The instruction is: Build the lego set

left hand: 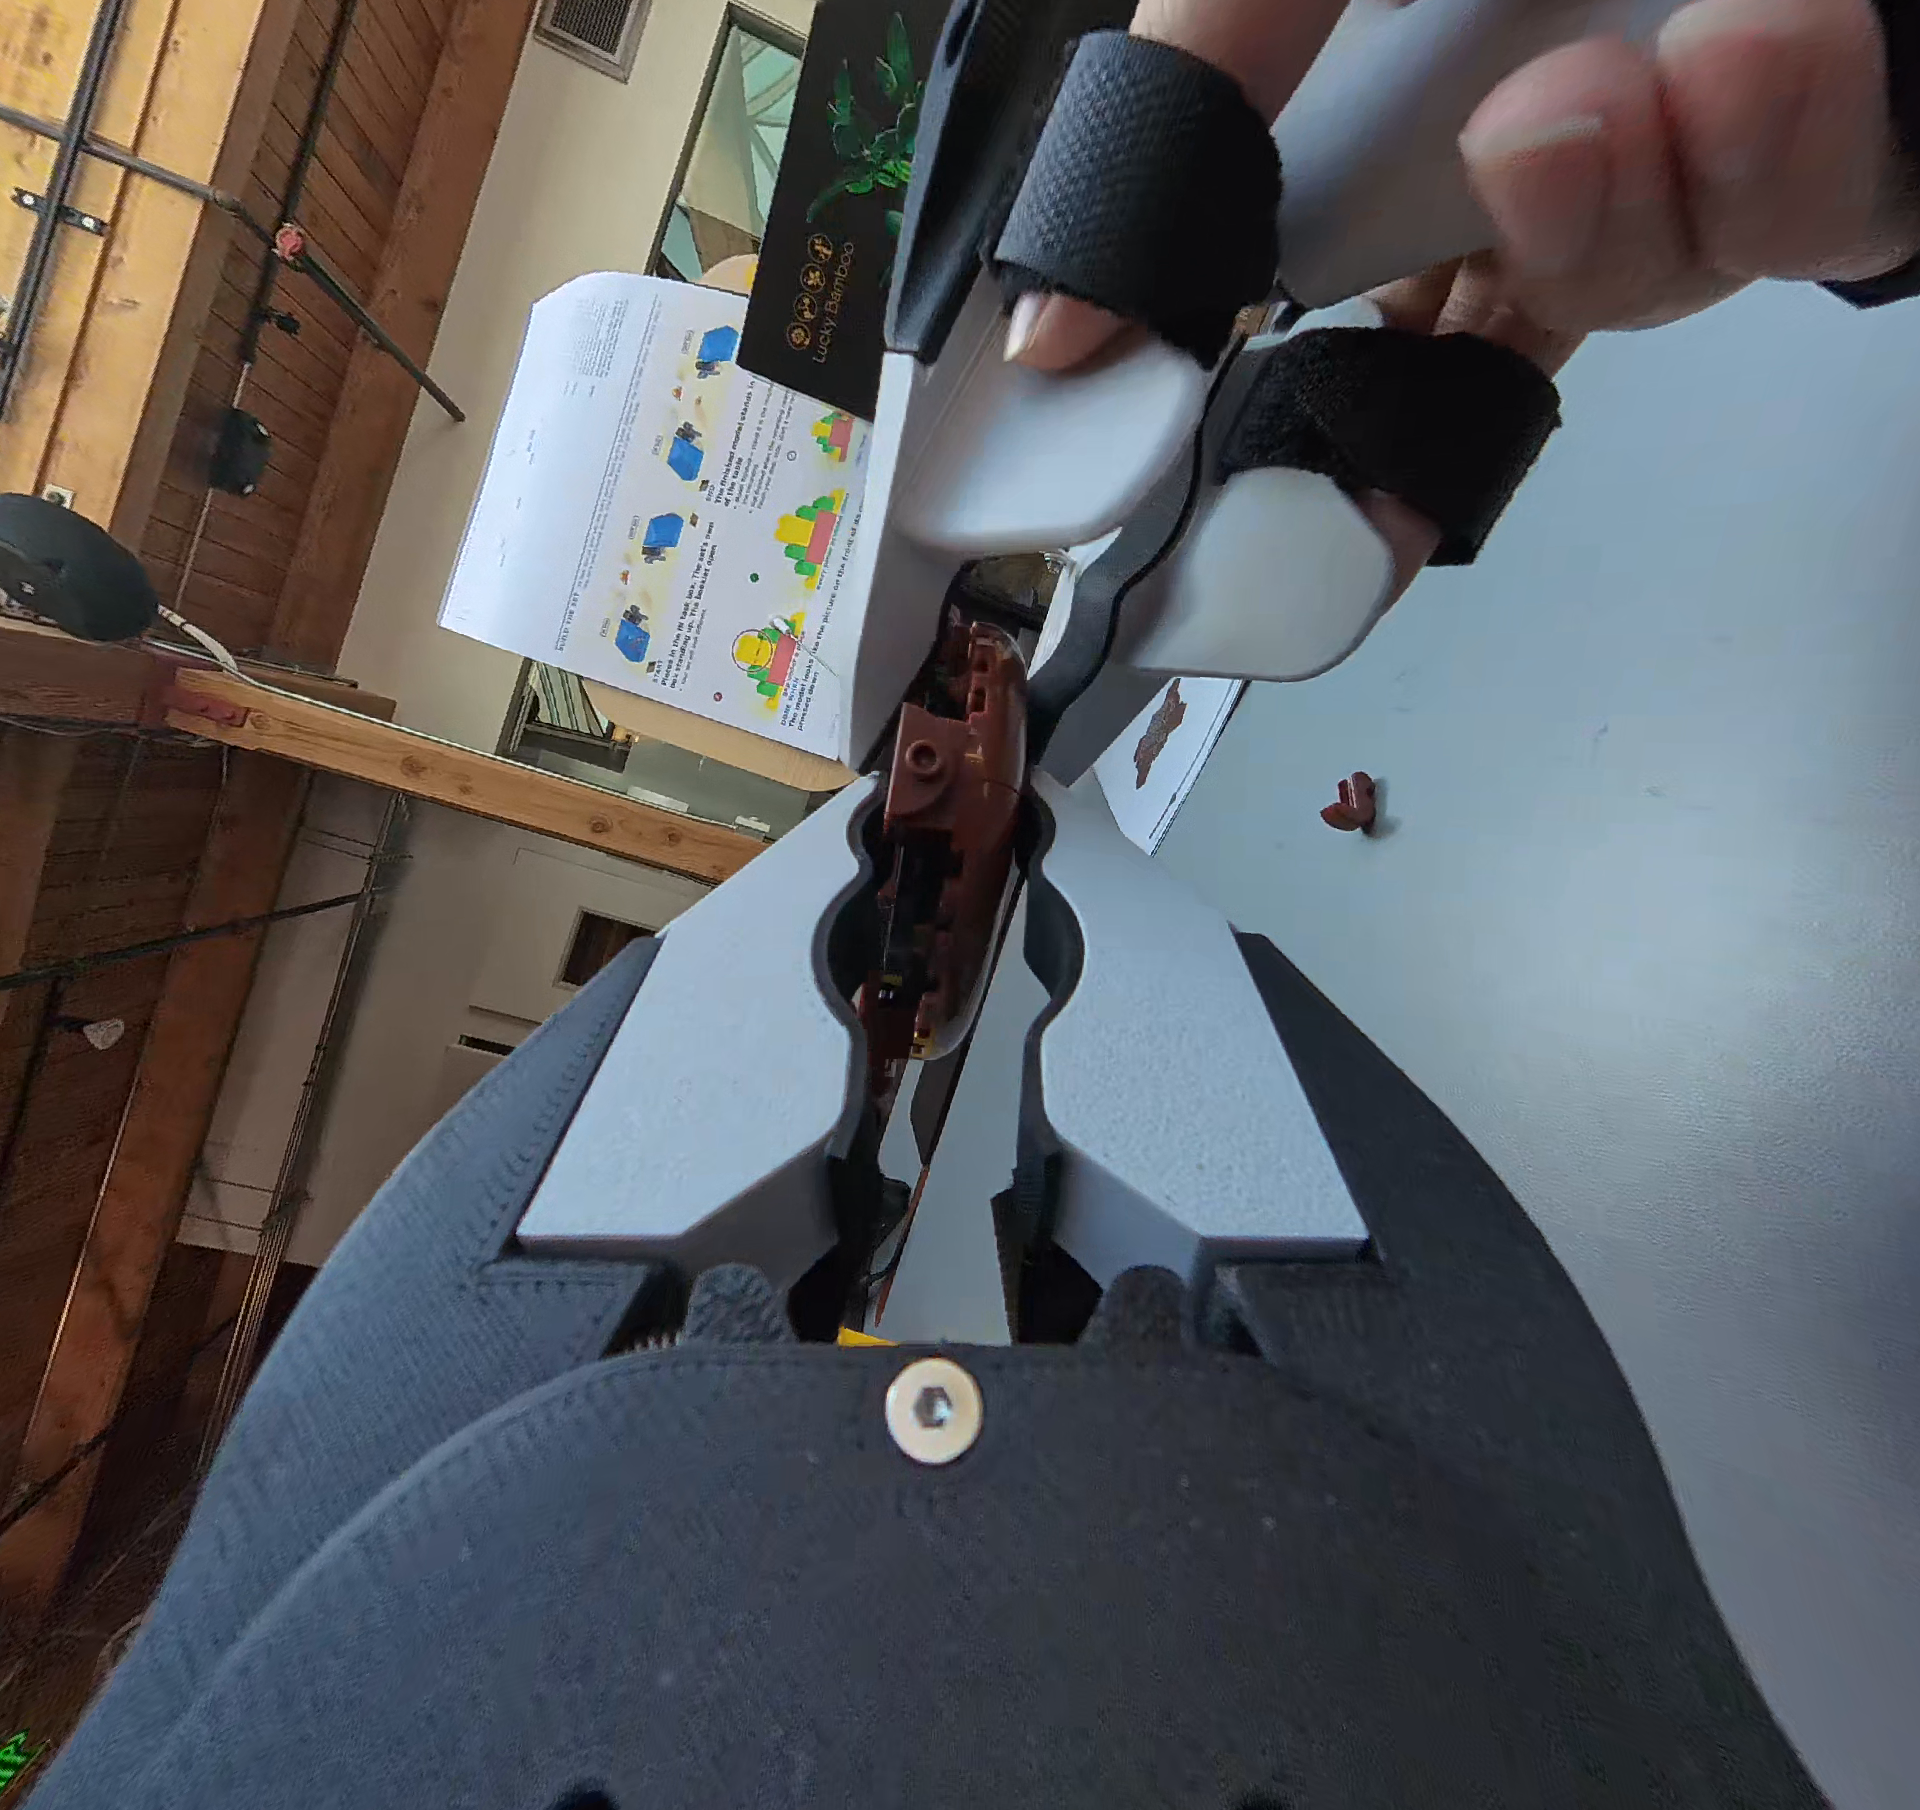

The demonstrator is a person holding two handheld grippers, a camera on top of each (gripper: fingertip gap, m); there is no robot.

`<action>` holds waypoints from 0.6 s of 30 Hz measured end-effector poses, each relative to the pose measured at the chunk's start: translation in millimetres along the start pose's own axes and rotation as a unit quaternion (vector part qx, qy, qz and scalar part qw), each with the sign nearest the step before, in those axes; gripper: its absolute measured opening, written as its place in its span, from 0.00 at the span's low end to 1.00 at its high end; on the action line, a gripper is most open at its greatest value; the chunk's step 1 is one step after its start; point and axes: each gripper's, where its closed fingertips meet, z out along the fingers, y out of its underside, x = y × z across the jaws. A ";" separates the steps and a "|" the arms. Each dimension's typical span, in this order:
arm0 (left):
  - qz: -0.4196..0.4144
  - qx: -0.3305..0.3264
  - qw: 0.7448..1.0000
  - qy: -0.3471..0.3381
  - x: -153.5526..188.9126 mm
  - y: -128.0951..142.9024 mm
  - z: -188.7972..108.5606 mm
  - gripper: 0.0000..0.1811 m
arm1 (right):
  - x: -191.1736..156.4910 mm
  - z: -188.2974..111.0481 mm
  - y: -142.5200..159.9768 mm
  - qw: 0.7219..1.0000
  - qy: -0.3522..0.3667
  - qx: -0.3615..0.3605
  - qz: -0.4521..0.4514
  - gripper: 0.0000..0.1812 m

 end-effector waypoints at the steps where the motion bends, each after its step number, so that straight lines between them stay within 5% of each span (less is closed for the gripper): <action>1: 0.000 -0.002 1.000 0.001 0.6 1.0 0.8 0.13 | 2.5 -0.6 0.0 1.000 0.003 -0.001 -0.001 0.15; 5: -0.016 -0.002 1.000 -0.009 -2.3 -0.4 0.5 0.25 | 14.2 -9.4 -12.8 1.000 0.016 0.018 0.007 0.15; 9: -0.106 0.032 0.994 0.020 -6.7 -7.9 -9.6 0.28 | 14.3 -19.3 -19.8 0.999 -0.014 0.012 0.050 0.15; 14: -0.345 0.136 0.920 0.124 -31.6 -15.3 -34.7 0.35 | 0.2 -30.4 -24.6 0.985 -0.088 -0.011 0.151 0.14; 18: -0.283 0.154 0.936 0.143 -32.9 1.3 -33.4 0.34 | -15.3 -33.4 -23.7 0.954 -0.149 -0.046 0.254 0.14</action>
